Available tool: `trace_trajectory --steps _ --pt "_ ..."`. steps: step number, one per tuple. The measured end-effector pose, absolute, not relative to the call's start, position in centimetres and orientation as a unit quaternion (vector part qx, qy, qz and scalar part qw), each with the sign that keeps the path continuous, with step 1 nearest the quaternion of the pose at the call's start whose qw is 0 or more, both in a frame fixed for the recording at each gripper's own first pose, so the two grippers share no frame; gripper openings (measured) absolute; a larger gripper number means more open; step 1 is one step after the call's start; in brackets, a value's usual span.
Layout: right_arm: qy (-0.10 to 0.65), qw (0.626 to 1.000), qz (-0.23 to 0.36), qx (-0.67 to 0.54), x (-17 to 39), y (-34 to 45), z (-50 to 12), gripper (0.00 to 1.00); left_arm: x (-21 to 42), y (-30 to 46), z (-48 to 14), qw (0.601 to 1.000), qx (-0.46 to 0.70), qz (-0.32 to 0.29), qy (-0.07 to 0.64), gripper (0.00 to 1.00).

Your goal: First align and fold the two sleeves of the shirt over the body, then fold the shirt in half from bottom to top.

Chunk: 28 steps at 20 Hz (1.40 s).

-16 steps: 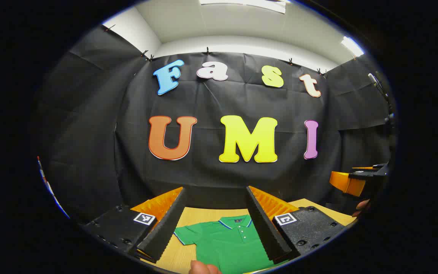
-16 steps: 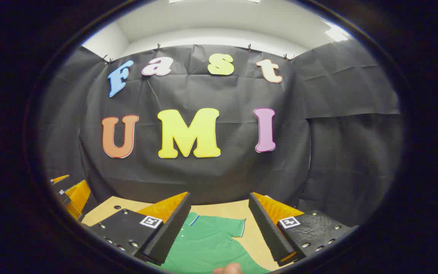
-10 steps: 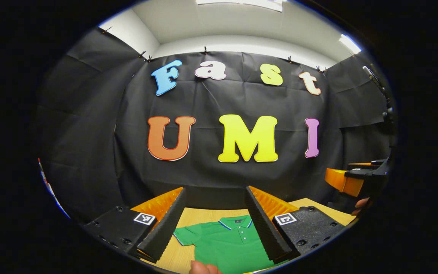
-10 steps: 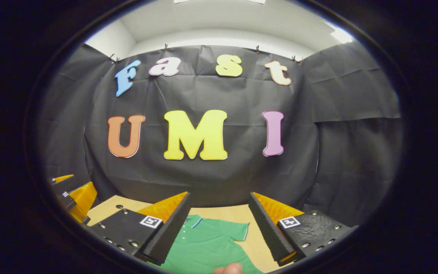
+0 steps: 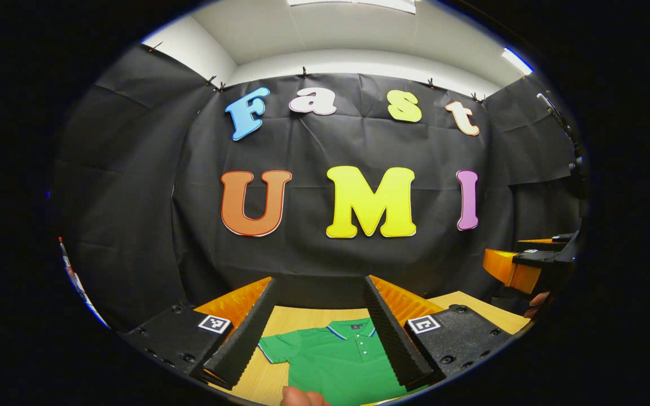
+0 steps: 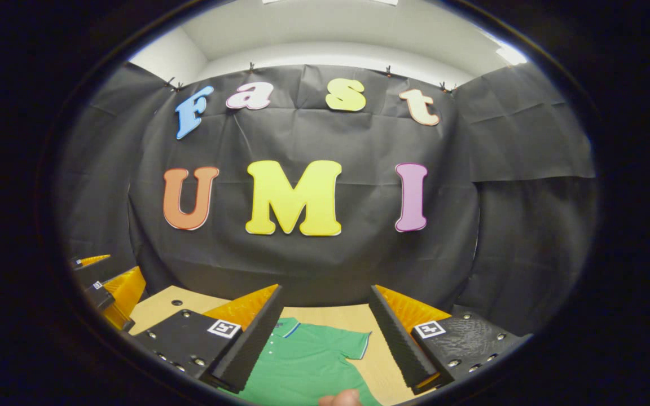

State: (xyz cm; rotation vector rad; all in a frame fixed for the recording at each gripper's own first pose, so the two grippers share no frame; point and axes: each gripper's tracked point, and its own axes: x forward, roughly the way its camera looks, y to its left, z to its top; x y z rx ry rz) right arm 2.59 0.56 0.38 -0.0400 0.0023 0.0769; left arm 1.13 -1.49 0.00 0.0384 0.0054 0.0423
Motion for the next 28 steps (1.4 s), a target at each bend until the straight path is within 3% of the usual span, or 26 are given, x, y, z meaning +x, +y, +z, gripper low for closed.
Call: trace_trajectory --steps 13,18,22,28 --pt "0.002 0.998 0.041 -0.043 5.8 0.2 1.0 0.95 2.9 -1.7 -0.6 0.999 0.022 0.024 0.005 0.98" --pt "0.049 0.994 0.05 -0.078 13.9 -2.8 -0.3 0.93 3.8 -1.5 -1.0 0.999 0.017 0.035 0.013 0.98" --pt "0.143 0.985 0.055 -0.074 22.3 -5.6 -5.8 0.96 4.3 -0.9 -1.7 0.998 0.018 0.054 0.024 0.98" --pt "0.296 0.954 0.027 -0.037 30.2 -9.2 -19.9 0.96 5.2 -0.2 -2.7 0.996 0.028 0.077 0.045 0.98"
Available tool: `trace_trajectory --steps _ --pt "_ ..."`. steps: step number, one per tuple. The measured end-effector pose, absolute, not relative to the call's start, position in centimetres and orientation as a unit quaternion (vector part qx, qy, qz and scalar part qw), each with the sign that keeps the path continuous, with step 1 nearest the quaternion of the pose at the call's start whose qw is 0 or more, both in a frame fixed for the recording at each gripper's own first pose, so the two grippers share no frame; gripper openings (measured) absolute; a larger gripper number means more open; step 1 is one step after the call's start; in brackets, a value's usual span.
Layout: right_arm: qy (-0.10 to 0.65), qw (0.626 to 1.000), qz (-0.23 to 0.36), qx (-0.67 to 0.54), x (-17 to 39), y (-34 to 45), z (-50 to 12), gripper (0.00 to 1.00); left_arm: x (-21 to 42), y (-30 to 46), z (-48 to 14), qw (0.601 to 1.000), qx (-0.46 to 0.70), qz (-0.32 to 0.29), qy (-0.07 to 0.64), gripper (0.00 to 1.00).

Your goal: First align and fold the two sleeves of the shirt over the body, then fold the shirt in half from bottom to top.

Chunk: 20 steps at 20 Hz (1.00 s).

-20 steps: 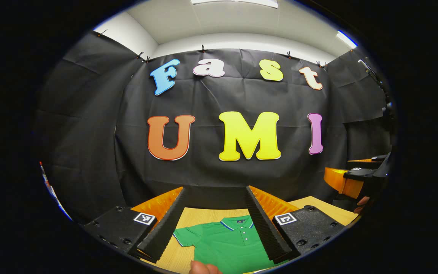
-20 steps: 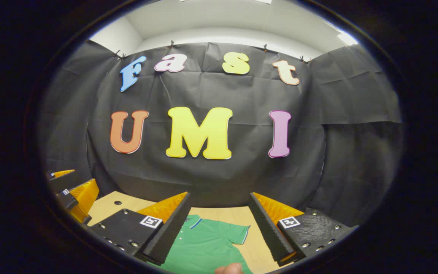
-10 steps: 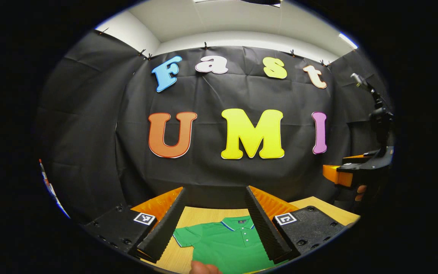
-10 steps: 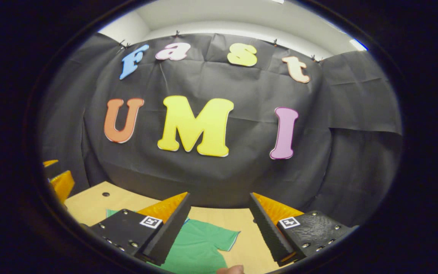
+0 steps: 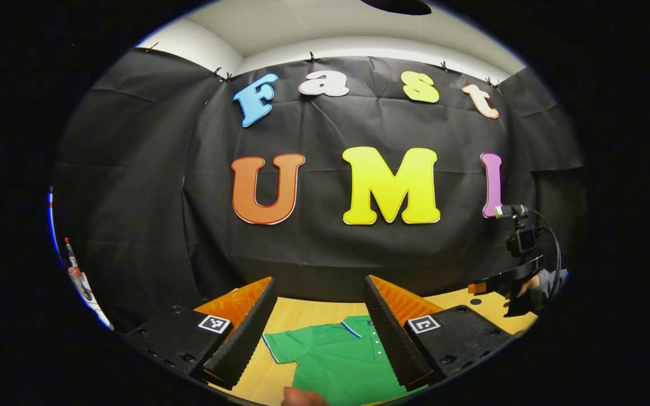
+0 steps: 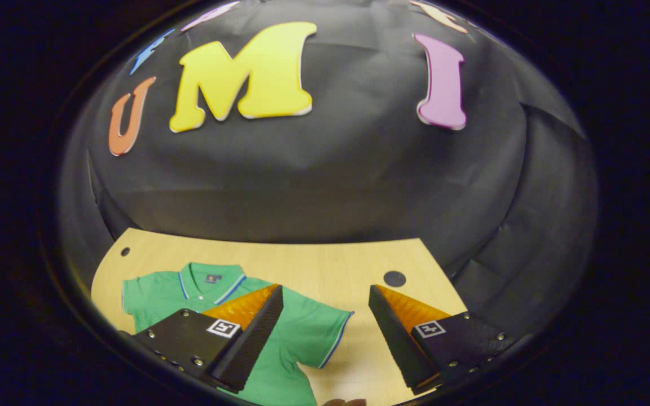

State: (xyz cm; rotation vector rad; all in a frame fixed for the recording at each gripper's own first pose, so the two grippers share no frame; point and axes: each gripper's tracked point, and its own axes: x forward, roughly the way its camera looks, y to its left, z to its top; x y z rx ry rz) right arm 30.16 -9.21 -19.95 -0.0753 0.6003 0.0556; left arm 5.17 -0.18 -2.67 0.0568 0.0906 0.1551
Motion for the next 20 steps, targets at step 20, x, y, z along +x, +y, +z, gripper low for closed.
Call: trace_trajectory --steps 20 --pt "0.404 0.914 -0.01 -0.035 34.0 -11.6 -34.9 0.94 6.4 -0.9 -5.7 0.991 0.039 0.086 0.095 0.98"
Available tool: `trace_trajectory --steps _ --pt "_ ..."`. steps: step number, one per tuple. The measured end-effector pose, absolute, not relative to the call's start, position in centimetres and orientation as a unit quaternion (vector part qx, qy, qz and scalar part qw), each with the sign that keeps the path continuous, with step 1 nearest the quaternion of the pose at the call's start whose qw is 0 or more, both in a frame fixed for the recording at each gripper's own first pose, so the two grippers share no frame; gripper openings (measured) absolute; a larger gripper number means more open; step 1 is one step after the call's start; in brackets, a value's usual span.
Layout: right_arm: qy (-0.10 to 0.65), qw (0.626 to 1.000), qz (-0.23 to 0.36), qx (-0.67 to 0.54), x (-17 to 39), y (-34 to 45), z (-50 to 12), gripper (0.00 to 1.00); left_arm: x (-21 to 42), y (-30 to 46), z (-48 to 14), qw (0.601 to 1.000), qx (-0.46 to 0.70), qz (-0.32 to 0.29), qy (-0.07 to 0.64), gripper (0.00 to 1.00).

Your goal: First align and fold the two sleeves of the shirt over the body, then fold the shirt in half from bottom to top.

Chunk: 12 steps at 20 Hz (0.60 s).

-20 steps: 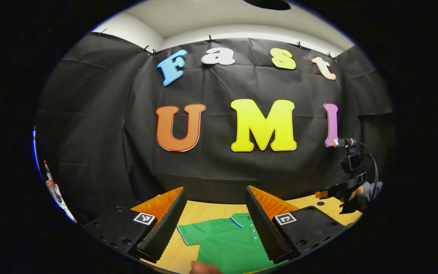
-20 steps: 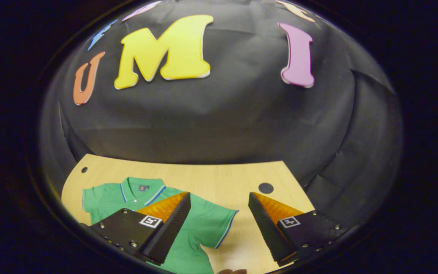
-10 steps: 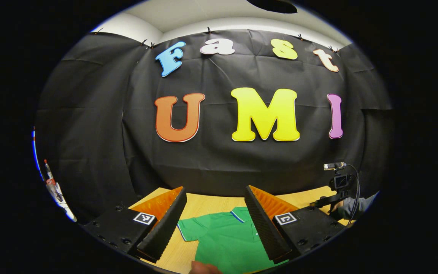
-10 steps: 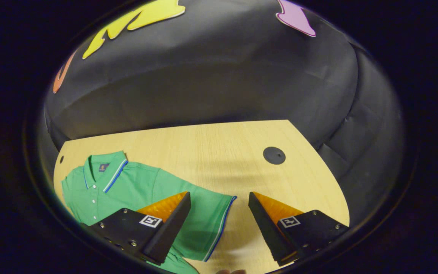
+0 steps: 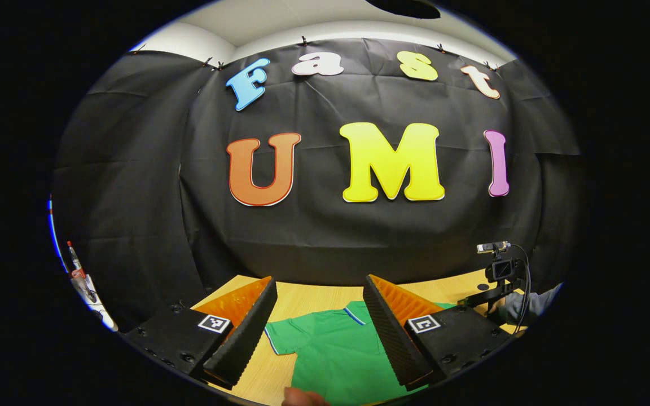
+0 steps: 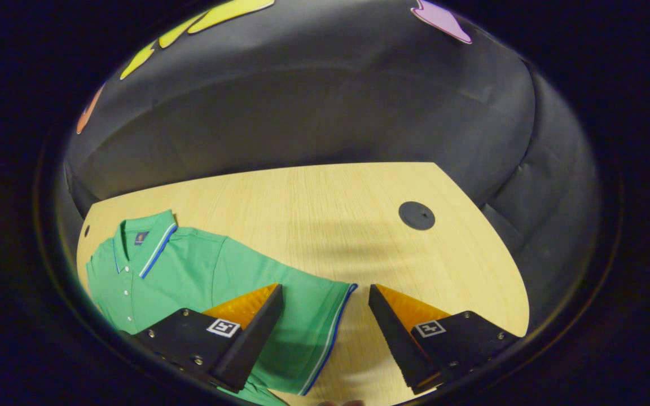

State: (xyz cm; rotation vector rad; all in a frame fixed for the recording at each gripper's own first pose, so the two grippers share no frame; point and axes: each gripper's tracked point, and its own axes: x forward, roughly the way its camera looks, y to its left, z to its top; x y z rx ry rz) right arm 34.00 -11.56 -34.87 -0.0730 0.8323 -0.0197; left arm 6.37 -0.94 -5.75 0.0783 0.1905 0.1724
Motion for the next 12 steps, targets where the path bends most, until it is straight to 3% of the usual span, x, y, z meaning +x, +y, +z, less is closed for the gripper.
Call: trace_trajectory --steps 4,6,12 --pt "0.417 0.909 -0.005 0.003 33.5 -11.0 -35.7 0.96 6.2 -0.8 -5.8 0.991 0.041 0.089 0.095 0.98" --pt "0.414 0.909 -0.006 0.043 33.6 -9.7 -35.4 0.0 6.1 -0.6 -5.7 0.99 0.046 0.09 0.095 0.98" --pt "0.42 0.908 0.0 0.017 33.4 -9.7 -35.4 0.01 5.6 -0.3 -5.6 0.99 0.045 0.093 0.095 0.98"
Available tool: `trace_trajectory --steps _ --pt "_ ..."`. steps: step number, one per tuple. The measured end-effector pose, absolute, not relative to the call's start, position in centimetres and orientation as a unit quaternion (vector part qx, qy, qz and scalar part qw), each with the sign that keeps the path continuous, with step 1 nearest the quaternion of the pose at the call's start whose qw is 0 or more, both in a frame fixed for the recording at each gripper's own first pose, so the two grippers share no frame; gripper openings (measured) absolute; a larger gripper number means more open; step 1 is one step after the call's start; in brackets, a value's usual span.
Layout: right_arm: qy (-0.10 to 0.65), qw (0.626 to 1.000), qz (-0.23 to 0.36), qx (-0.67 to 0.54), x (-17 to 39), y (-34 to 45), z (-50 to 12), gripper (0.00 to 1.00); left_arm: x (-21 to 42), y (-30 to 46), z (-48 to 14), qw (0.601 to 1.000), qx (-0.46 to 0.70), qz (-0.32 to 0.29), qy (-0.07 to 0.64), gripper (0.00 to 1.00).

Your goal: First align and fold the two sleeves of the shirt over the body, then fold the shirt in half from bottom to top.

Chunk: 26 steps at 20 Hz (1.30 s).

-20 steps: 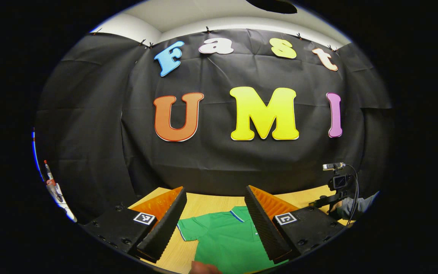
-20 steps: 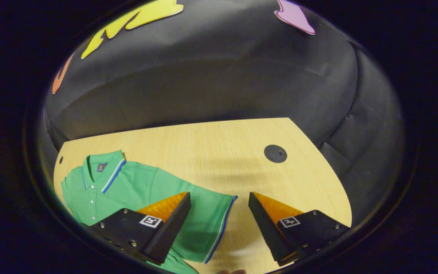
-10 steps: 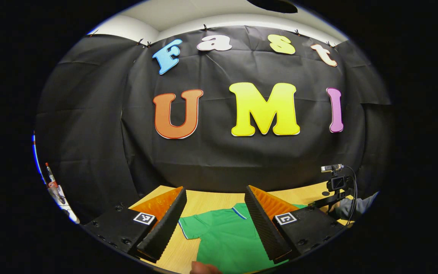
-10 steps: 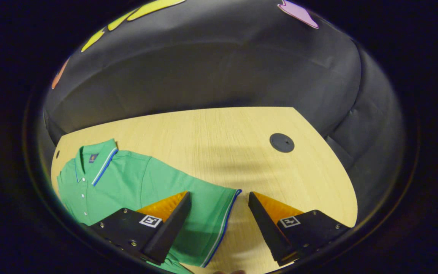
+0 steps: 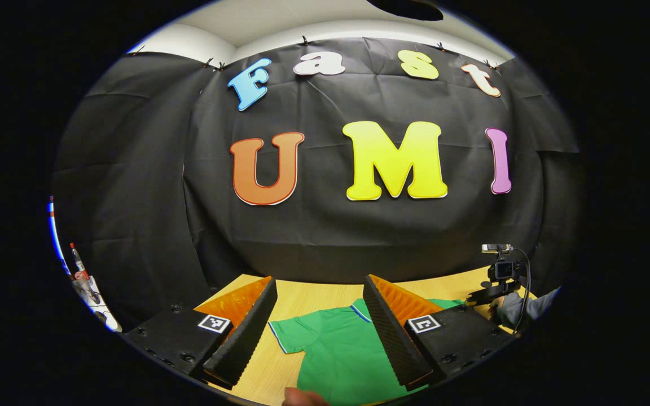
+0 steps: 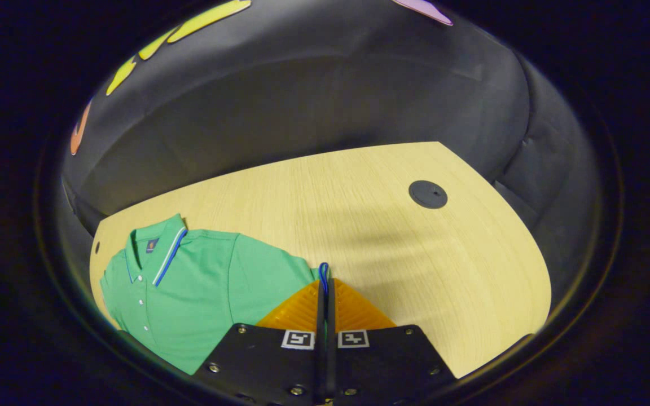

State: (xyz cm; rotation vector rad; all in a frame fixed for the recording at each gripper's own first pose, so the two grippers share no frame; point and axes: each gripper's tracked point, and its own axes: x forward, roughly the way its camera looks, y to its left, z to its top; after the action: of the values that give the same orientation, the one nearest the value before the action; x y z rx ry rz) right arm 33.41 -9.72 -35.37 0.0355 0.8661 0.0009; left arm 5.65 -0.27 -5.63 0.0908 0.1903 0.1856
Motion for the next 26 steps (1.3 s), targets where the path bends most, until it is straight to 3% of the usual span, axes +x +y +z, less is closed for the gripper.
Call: trace_trajectory --steps 15,26 --pt "0.356 0.93 0.087 -0.033 31.3 -0.4 -29.9 0.01 3.9 1.5 -4.7 0.99 0.04 0.105 0.084 0.98" --pt "0.35 0.925 0.143 -0.041 27.4 7.0 -29.9 0.01 2.0 3.7 -4.3 0.988 0.043 0.124 0.086 0.98"
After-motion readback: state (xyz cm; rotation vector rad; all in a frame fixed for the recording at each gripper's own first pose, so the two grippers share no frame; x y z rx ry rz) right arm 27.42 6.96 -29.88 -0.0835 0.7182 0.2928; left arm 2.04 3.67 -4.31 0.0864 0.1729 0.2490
